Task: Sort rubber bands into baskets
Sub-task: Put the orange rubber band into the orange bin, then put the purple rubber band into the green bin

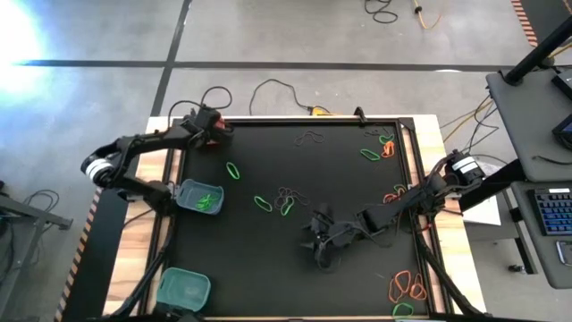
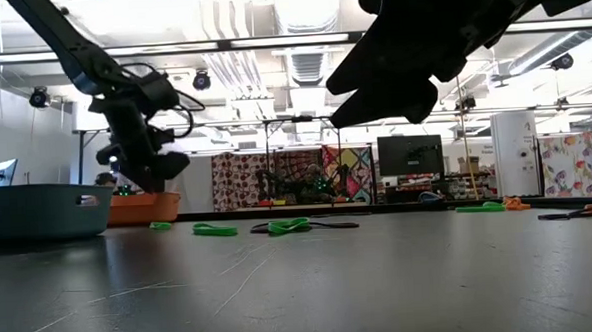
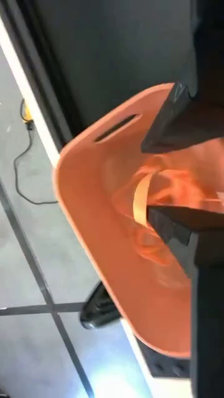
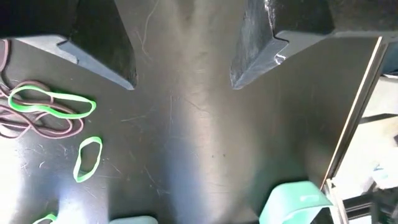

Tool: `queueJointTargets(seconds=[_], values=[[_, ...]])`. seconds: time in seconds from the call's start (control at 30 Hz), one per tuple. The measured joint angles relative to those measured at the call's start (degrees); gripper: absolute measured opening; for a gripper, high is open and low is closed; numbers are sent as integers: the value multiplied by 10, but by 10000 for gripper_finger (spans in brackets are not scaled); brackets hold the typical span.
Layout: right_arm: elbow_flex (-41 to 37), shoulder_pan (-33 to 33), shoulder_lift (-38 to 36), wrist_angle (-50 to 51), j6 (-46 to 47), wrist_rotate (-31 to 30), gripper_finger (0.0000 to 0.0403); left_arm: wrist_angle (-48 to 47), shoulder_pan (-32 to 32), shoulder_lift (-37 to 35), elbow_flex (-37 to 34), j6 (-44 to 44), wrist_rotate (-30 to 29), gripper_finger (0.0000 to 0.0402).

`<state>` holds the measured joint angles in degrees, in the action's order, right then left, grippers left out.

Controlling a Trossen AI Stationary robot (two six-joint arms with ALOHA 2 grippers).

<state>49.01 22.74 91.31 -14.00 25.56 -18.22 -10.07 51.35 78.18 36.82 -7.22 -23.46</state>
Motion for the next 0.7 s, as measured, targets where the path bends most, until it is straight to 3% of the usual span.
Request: queueJointTargets(seconds=[0.3, 0.57, 0.7], values=[[0, -21, 0, 0, 0, 1, 249, -159, -15, -88, -2, -25, 19, 197], [0, -37, 0, -4, 1, -1, 249, -165, -30, -103, -13, -18, 28, 209], [1, -50, 0, 10, 2, -54, 249, -163, -75, -126, -25, -24, 63, 208]])
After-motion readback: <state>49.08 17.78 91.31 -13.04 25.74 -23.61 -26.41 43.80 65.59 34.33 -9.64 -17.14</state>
